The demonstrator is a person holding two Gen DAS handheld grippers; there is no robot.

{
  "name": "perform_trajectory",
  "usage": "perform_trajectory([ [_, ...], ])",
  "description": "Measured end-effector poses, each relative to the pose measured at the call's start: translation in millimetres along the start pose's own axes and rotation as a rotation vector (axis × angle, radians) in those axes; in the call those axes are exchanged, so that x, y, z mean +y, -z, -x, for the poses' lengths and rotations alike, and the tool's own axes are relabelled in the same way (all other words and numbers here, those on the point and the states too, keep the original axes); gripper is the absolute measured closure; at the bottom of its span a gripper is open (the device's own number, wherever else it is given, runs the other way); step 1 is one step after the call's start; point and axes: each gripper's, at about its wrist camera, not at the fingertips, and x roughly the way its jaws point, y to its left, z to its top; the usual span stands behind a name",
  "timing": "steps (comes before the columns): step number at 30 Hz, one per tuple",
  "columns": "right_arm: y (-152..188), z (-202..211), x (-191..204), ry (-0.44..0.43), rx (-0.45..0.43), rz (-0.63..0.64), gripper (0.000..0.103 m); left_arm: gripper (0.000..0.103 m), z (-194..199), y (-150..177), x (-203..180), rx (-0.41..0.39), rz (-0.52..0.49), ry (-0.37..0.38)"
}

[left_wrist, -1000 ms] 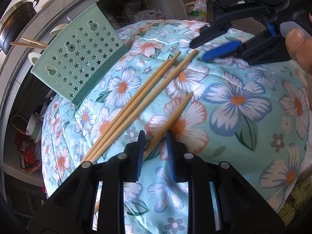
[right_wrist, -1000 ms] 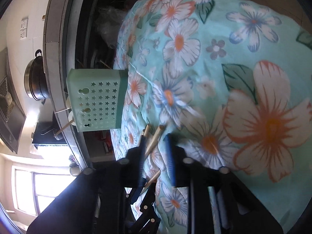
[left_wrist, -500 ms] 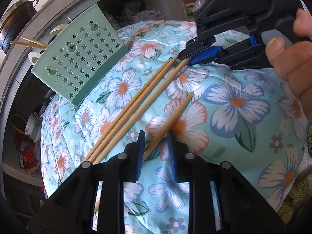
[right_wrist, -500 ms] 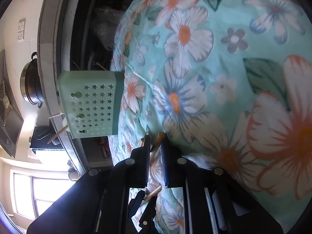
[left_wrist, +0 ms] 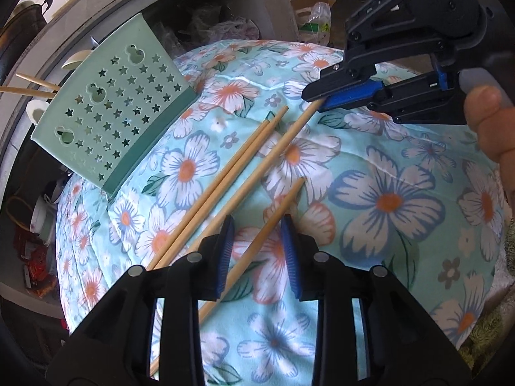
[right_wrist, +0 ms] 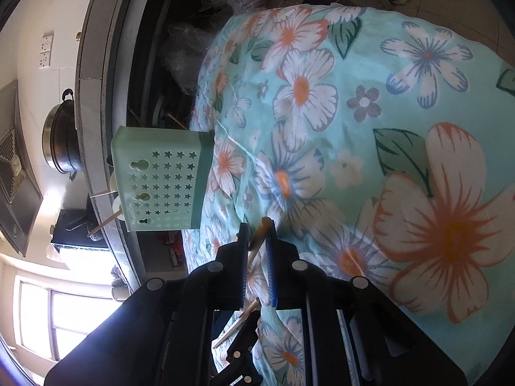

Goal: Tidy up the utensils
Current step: 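Lift the chopsticks and carry them over the green holder with both tools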

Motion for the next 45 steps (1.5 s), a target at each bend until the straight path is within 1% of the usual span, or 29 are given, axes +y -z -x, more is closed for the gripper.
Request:
perform_trajectory([
  [1,1,0,0,-0.002,-0.001,0.003,0.092,0.084,0,0,-1,-0.002,-0.005,0.010],
  [5,0,3,2,-0.019,-0.011,0.005,0.093,0.088,6,-2,-3,-0.022,-0.027,-0.002],
  [8,-2,7,4,-0.033,-0.023,0.010,0.094,0.089,19,-4,-1,-0.045,-0.018,0.009],
  [11,-3,12,6,-0.046,-0.035,0.019,0.094,0.090,36,-7,8,-0.082,0.020,0.042],
  [12,-4,13,7,-0.049,-0.040,0.023,0.094,0.091,44,-8,12,-0.097,0.038,0.057],
  [14,-5,17,8,-0.052,-0.048,0.030,0.094,0.098,56,-10,23,-0.119,0.084,0.090],
  [15,-5,18,9,-0.055,-0.053,0.034,0.094,0.097,64,-11,33,-0.137,0.130,0.127],
  [17,-5,21,11,-0.057,-0.061,0.043,0.095,0.098,75,-14,49,-0.166,0.205,0.179],
  [20,-5,23,14,-0.059,-0.068,0.052,0.095,0.098,91,-15,69,-0.212,0.281,0.203],
  [24,-4,23,18,-0.057,-0.072,0.063,0.095,0.098,109,-16,103,-0.278,0.397,0.265],
  [27,-4,24,19,-0.056,-0.073,0.070,0.095,0.098,123,-17,126,-0.331,0.467,0.284],
  [31,-3,25,21,-0.055,-0.075,0.082,0.095,0.098,147,-20,168,-0.444,0.570,0.242],
  [33,-4,26,21,-0.057,-0.077,0.083,0.095,0.098,162,-24,189,-0.508,0.620,0.192],
  [35,-4,27,21,-0.057,-0.080,0.083,0.095,0.098,176,-29,210,-0.591,0.669,0.147],
  [39,-5,27,19,-0.054,-0.079,0.079,0.095,0.098,192,-43,242,-0.706,0.745,0.085],
  [40,-6,27,19,-0.054,-0.078,0.079,0.095,0.098,194,-48,250,-0.733,0.761,0.055],
  [41,-6,27,19,-0.053,-0.078,0.079,0.095,0.098,196,-53,258,-0.754,0.779,0.027],
  [42,-6,27,19,-0.051,-0.078,0.079,0.095,0.098,196,-57,265,-0.773,0.796,0.016],
  [45,-7,26,18,-0.048,-0.077,0.076,0.095,0.098,193,-70,284,-0.817,0.843,0.009],
])
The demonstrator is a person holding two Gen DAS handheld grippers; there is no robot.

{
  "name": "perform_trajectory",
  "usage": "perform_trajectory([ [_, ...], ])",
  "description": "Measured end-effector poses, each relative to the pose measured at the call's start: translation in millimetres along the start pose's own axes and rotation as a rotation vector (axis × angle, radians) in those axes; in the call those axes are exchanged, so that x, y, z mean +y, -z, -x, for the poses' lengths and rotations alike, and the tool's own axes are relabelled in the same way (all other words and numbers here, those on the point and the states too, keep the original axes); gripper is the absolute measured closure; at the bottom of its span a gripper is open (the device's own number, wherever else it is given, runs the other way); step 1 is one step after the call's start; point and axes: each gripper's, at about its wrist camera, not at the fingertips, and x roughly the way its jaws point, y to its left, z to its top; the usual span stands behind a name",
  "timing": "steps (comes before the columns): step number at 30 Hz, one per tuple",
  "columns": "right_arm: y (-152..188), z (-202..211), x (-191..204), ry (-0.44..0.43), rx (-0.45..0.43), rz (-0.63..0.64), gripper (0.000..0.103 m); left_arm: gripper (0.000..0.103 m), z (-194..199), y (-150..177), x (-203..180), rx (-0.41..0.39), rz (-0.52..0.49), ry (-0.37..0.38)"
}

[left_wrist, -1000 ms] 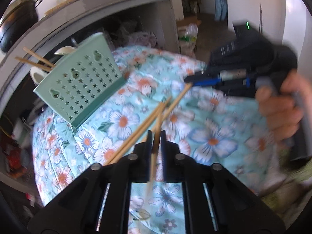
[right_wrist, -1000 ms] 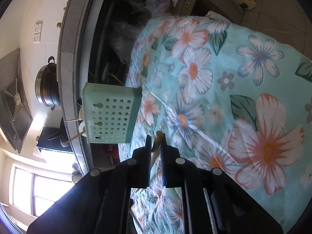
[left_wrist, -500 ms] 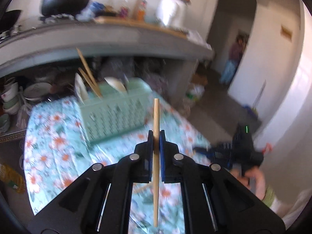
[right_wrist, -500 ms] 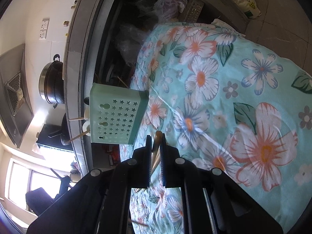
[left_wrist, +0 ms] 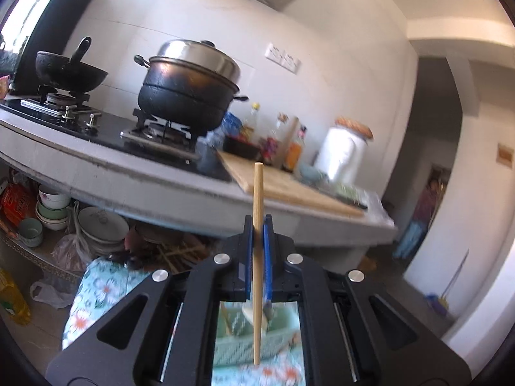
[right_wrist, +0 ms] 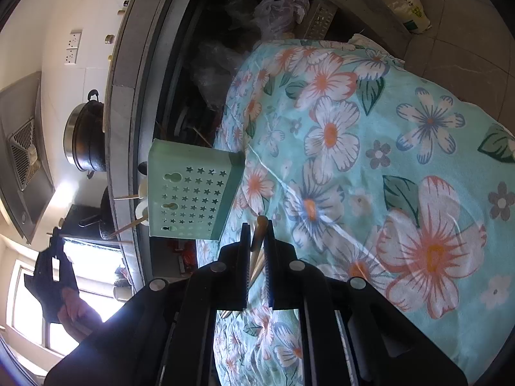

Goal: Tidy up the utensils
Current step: 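Lift the chopsticks and carry them over the green holder with both tools, then drop the chopstick into the holder with the left tool and open it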

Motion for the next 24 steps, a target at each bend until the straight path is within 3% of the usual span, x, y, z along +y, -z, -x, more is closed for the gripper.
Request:
perform_trajectory([
  [6,-2,-1,0,0.003,-0.002,-0.004,0.095,0.098,-40,-9,3,-0.039,0.000,-0.056],
  [14,-6,-1,-3,0.007,-0.006,-0.013,0.095,0.098,-79,20,17,0.024,0.012,-0.111],
  [21,-6,-2,-5,0.009,-0.006,-0.017,0.095,0.098,-96,49,26,0.125,0.081,-0.027],
  [24,-6,-1,-5,0.010,-0.009,-0.015,0.095,0.083,-96,63,23,0.176,0.066,-0.002],
])
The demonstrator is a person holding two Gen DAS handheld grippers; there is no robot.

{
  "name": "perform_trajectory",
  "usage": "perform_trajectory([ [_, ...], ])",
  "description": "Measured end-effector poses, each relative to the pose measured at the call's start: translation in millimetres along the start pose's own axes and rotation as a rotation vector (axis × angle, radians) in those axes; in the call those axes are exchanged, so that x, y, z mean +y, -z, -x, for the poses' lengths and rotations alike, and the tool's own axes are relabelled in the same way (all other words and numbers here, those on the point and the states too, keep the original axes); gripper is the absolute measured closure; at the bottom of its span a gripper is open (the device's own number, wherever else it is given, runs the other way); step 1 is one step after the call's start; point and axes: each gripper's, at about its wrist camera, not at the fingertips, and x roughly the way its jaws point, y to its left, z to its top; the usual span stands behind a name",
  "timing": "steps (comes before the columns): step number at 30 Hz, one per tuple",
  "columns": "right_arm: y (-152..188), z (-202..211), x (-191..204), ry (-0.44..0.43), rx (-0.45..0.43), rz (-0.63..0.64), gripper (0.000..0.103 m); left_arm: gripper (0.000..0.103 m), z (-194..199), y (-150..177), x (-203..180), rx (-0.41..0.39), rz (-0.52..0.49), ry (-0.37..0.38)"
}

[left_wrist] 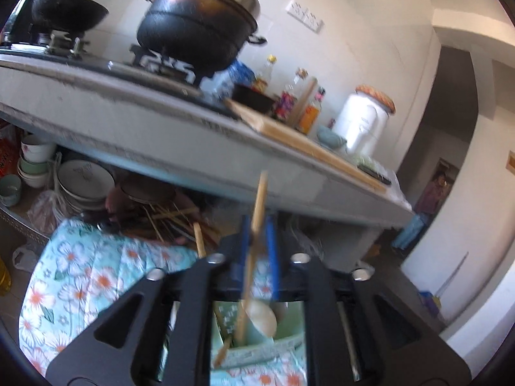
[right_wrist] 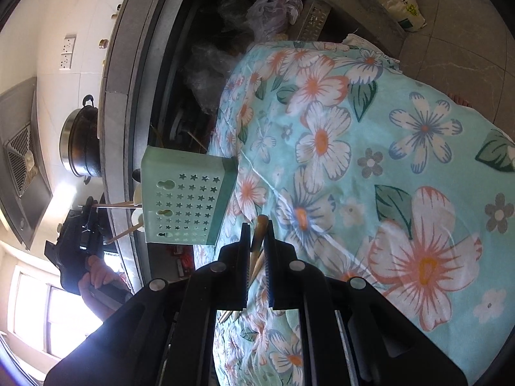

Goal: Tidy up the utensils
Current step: 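Drop the chopstick into the holder with the left tool and open it, then drop the chopstick into the holder with the right tool and open it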

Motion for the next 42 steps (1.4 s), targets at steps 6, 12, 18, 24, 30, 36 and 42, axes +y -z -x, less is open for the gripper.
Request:
perform_trajectory([
  [6,-1,12,10,-0.001,-0.029,0.040,0.095,0.047,27,21,-6,-0.002,-0.027,0.025],
  [12,-7,40,60,-0.020,-0.103,0.224,0.097,0.027,68,45,-10,-0.006,-0.078,0.025],
  [18,-5,72,153,-0.054,-0.209,0.533,0.097,0.020,101,77,2,0.027,-0.123,-0.038],
  [24,11,79,254,-0.089,-0.308,0.846,0.097,0.020,122,105,23,0.078,-0.096,-0.095],
  [30,38,59,328,-0.085,-0.390,1.097,0.097,0.020,139,114,39,0.073,-0.066,-0.135],
  [36,59,21,357,-0.039,-0.412,1.254,0.097,0.020,146,113,48,0.063,-0.055,-0.159],
  [42,75,-9,357,0.012,-0.392,1.345,0.097,0.020,148,113,53,0.068,-0.051,-0.170],
])
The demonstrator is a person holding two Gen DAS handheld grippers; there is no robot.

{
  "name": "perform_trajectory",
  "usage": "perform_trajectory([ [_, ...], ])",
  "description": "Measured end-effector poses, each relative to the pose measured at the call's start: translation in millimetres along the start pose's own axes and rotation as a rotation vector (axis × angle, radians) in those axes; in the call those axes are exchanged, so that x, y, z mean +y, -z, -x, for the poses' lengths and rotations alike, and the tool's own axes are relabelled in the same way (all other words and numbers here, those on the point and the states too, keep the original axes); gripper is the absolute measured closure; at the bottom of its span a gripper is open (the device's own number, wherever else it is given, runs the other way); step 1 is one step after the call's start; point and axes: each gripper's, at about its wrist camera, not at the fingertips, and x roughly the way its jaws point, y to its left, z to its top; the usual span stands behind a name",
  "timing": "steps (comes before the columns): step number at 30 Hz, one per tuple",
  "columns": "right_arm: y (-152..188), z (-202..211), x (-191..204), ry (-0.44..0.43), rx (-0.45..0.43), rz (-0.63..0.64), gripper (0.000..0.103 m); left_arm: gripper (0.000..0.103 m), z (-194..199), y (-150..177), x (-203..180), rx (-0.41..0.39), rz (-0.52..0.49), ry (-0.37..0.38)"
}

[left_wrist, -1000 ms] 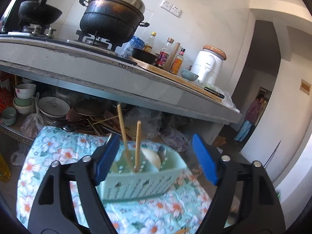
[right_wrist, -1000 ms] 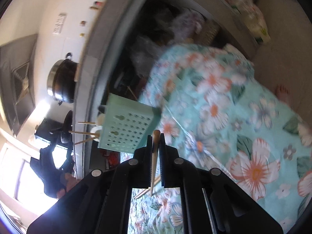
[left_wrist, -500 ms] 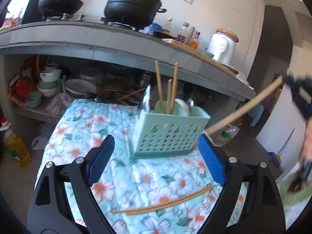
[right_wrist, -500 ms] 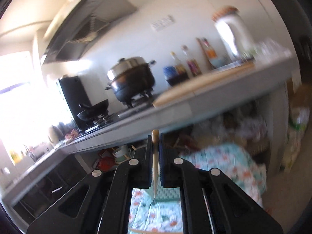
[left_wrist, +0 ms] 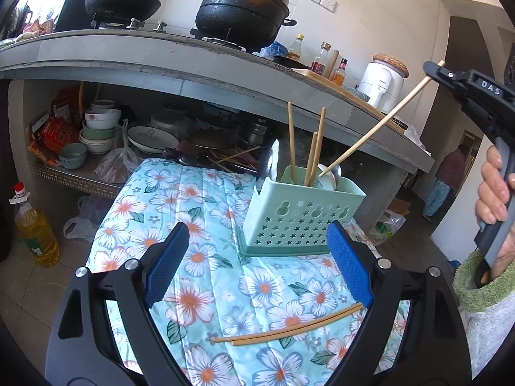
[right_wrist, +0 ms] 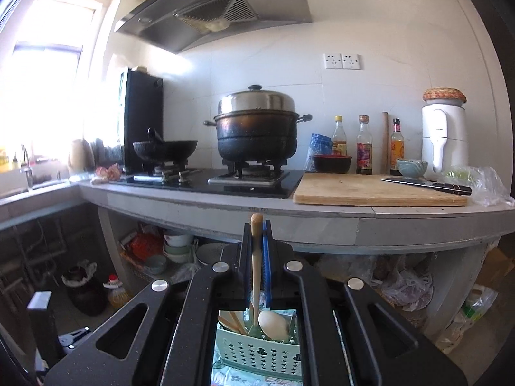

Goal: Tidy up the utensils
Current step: 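Drop the chopstick into the holder with the right tool and open it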

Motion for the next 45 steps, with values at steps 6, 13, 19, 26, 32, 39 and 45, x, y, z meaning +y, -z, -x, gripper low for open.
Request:
perform_trajectory([
  [6,19,-20,28,0.025,0.032,0.149,0.097,0.020,1,2,4,0.002,0.008,-0.013],
  [13,70,-43,54,0.041,0.160,0.347,0.095,0.019,-1,5,6,0.015,0.016,-0.019],
  [19,69,-11,8,0.014,0.148,0.128,0.067,0.015,-3,9,1,0.018,-0.023,-0.027],
  [26,83,30,-51,0.048,0.159,-0.133,0.063,0.011,-8,12,-15,0.021,-0.081,-0.012],
  [32,140,47,-100,0.068,0.337,-0.430,0.062,0.009,-13,18,-34,0.036,-0.150,0.014],
  [39,237,47,-113,0.111,0.587,-0.697,0.061,0.009,-26,43,-67,0.095,-0.319,0.069],
  [45,289,49,-122,0.118,0.650,-0.862,0.061,0.009,-45,85,-117,0.170,-0.596,0.058],
])
